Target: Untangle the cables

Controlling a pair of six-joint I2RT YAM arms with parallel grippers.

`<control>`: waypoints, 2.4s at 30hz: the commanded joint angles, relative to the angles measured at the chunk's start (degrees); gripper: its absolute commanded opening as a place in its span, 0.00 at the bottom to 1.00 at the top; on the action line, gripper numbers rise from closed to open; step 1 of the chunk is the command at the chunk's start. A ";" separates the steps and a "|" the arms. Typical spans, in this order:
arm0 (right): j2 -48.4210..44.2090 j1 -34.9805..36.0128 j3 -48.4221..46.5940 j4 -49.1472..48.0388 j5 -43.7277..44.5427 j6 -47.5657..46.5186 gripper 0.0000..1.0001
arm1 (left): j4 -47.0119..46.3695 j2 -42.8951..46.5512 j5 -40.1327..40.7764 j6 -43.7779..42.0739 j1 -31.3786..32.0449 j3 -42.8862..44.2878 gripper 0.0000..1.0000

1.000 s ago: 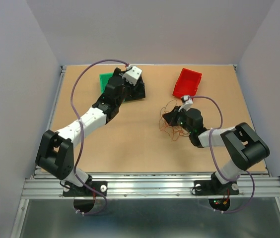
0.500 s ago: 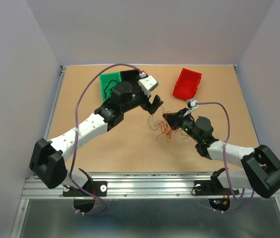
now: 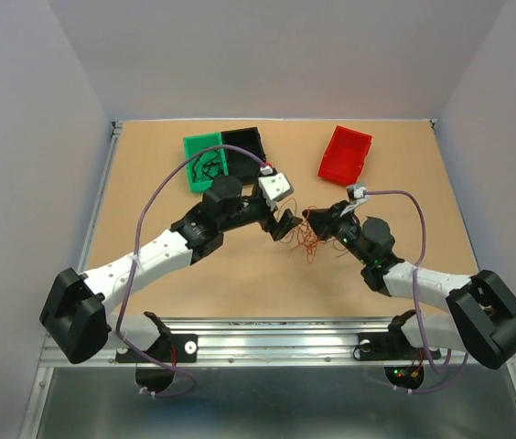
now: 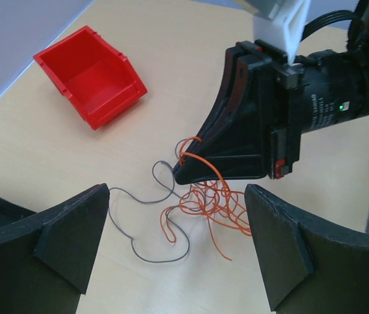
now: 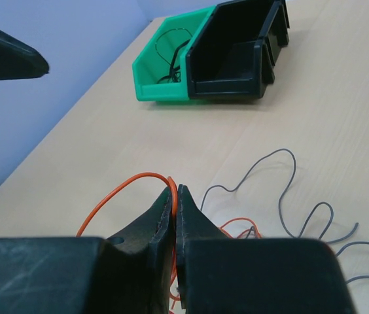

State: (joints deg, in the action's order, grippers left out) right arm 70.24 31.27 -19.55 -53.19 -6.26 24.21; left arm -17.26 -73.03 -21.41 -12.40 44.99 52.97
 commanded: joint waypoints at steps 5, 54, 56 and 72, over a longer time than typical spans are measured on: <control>1.48 0.90 -0.31 -2.89 3.18 0.14 0.01 | -2.43 -1.67 -0.39 -1.57 2.20 0.90 0.96; 12.29 1.52 -6.02 -0.60 12.15 1.02 0.73 | 7.59 3.34 31.61 -3.24 3.17 25.51 0.00; 12.82 1.52 -6.11 -0.51 12.76 0.84 0.82 | 8.46 2.90 31.34 -2.98 3.17 27.00 0.00; 15.27 1.52 -8.04 5.54 27.69 3.57 0.96 | 14.44 5.97 40.73 -3.42 3.17 42.65 0.00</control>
State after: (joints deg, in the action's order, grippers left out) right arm 84.68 32.34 -23.64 -49.45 14.24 26.94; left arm -1.54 -70.70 15.31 -15.16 48.27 90.98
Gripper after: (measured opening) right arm 0.960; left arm 0.037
